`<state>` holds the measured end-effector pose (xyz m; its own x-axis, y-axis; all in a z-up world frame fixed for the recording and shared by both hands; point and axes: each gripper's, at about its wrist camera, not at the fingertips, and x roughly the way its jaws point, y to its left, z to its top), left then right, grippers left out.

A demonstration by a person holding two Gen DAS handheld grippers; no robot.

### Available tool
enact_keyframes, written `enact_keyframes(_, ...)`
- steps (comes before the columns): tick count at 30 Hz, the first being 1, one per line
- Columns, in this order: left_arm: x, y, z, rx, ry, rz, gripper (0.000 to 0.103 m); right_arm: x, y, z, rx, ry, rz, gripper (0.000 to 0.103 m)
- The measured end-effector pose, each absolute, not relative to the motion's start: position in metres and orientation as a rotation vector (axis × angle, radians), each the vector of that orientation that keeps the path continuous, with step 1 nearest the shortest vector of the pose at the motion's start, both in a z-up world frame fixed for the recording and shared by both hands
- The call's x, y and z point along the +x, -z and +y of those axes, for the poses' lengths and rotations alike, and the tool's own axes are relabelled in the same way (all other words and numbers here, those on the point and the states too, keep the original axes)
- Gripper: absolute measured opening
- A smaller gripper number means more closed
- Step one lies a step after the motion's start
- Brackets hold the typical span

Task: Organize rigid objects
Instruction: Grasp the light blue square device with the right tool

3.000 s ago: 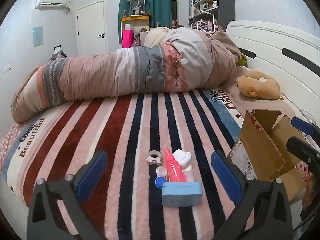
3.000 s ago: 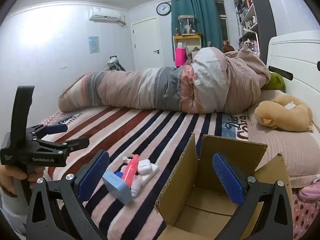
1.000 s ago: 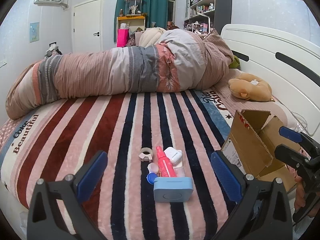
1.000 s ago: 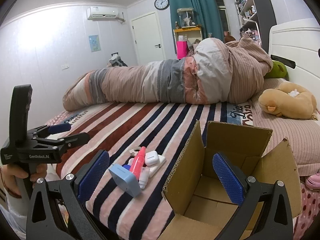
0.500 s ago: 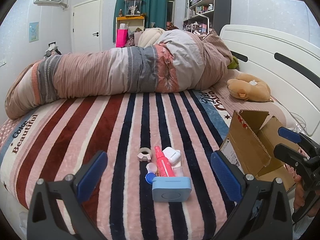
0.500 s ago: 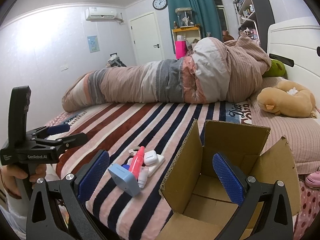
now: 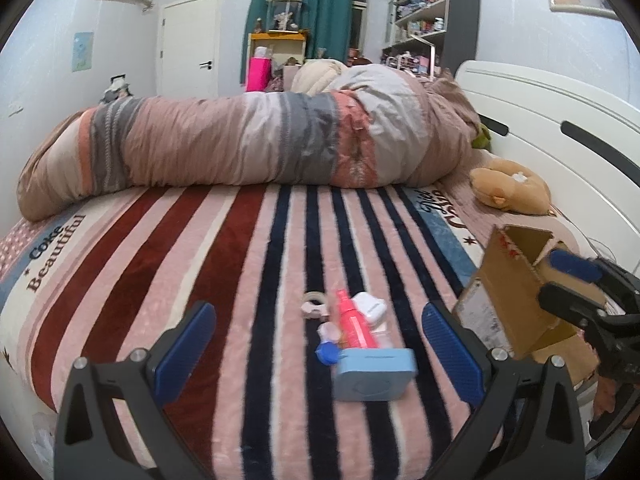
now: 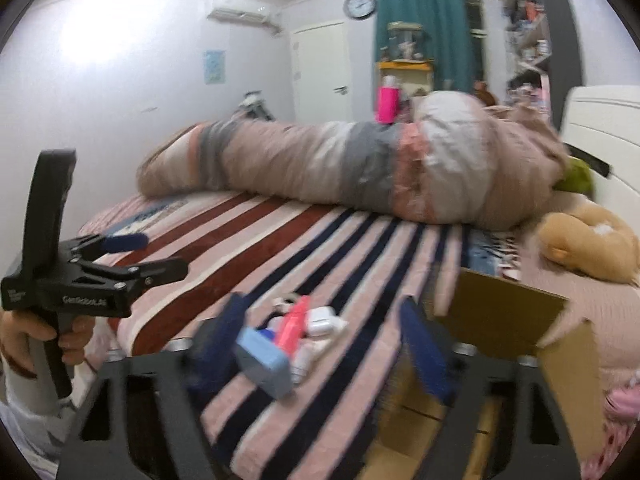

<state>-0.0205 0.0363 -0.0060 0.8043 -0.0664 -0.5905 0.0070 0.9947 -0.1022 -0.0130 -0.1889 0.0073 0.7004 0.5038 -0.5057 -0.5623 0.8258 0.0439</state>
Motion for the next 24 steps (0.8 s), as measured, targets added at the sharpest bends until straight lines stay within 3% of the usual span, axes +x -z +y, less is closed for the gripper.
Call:
enact_keyframes(4,-0.023,0.019,0.069,-0.116,-0.007,0.65,0.102,-0.002,0.008,-0.144,-0.171,-0.697,0.594,0.054)
enact_keyframes(16,-0.029,0.058,0.135,-0.187,-0.098,0.698,0.102,0.052,0.103,-0.08,-0.321,-0.706,0.893,0.054)
enact_keyframes(20,-0.026,0.066,0.138,-0.195,-0.091,0.714,0.102,0.037,0.099,-0.083,-0.344,-0.753,0.887,0.041)
enact_keyframes(24,-0.023,0.07,0.133,-0.191,-0.072,0.72,0.102,0.019,0.116,-0.075,-0.356,-0.848,0.961,0.04)
